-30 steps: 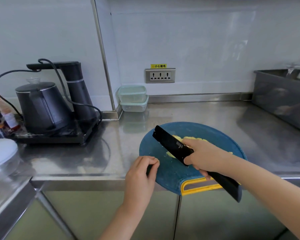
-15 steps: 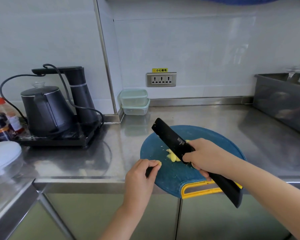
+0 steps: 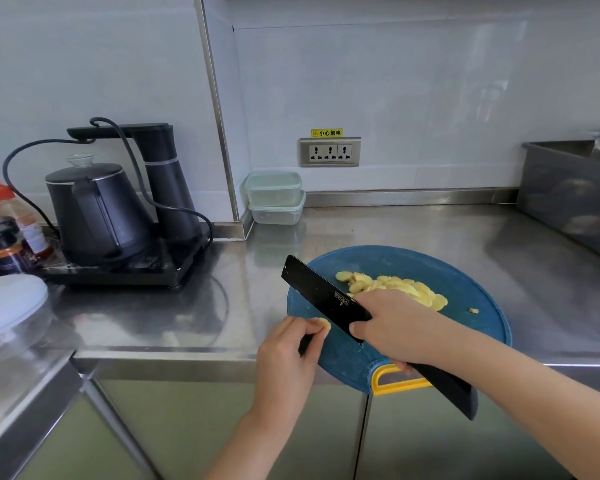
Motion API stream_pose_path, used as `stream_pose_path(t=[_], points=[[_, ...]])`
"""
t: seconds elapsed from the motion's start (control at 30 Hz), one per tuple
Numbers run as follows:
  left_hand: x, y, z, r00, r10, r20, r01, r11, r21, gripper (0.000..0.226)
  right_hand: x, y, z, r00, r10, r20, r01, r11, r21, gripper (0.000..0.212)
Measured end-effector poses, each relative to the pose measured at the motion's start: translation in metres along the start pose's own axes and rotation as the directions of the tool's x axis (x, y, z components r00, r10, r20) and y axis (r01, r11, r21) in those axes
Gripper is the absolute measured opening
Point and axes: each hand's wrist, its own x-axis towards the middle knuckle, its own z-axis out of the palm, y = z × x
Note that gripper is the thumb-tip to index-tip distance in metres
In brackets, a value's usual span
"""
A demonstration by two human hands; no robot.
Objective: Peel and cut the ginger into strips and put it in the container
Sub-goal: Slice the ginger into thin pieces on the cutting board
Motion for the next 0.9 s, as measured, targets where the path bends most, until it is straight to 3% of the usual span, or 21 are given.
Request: stream_pose_path(t=[0.2,0.73,0.9], points=[[0.0,0.001,0.0,1.0,0.0,0.004,0.0,1.0,-0.006,0.004,0.001,-0.002,0.001,0.999,0.032,0.044,-0.033,0.999,0.033,0.009],[0.0,-0.001,0.0,1.0,-0.007,0.01,0.007,1.0,0.012,0.011,0.006,-0.004,0.012,1.0,-0.014,-0.013,0.012,0.996,-0.094,0.011],[0.002,0.0,0.0,0.999,0.043,-0.032,-0.041,0.996,0.073,0.01,0.009,-0.002,0.01,0.998,0.039,0.038,-0.039,0.999,-0.009,0.01]])
